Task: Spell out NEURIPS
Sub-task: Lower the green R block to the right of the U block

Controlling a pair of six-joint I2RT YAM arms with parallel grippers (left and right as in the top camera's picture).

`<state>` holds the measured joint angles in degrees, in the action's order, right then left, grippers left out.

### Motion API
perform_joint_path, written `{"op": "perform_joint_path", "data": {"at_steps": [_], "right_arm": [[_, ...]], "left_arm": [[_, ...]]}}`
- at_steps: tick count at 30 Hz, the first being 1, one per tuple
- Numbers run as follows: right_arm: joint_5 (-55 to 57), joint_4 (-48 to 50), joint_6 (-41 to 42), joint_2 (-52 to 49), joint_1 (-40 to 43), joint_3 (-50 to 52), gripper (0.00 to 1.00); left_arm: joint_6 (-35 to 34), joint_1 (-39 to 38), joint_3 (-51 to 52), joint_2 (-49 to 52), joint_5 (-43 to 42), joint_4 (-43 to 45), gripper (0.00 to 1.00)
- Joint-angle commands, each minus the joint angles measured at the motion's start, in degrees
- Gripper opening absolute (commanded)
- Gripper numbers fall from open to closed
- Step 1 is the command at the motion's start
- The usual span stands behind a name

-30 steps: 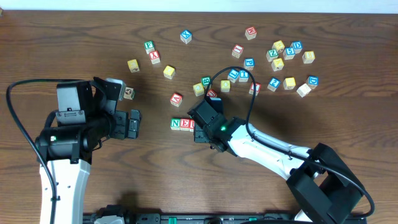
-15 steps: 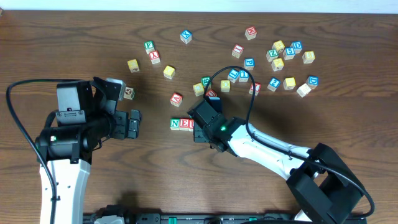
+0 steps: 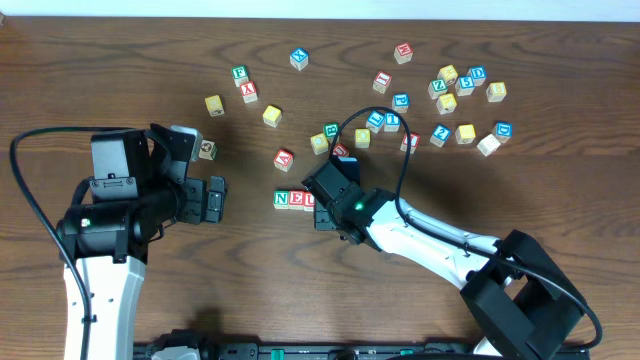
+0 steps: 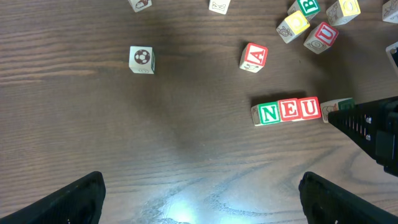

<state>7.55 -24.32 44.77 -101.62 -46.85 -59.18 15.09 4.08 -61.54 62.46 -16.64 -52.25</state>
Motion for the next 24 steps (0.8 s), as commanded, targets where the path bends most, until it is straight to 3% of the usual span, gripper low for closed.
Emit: {"op": "perform_joint_path", "data": {"at_steps": [1, 24], "right_arm": [[2.4, -0.5, 1.6, -0.7, -0.4, -1.1, 0.01], [3.3, 0.2, 1.9, -1.6, -0.3, -1.1, 0.01]], "left_arm": [[0.7, 0.3, -1.2, -0.3, -0.7, 0.0, 0.98], [0.7, 0.3, -1.2, -0.3, -0.7, 0.0, 0.98]]}}
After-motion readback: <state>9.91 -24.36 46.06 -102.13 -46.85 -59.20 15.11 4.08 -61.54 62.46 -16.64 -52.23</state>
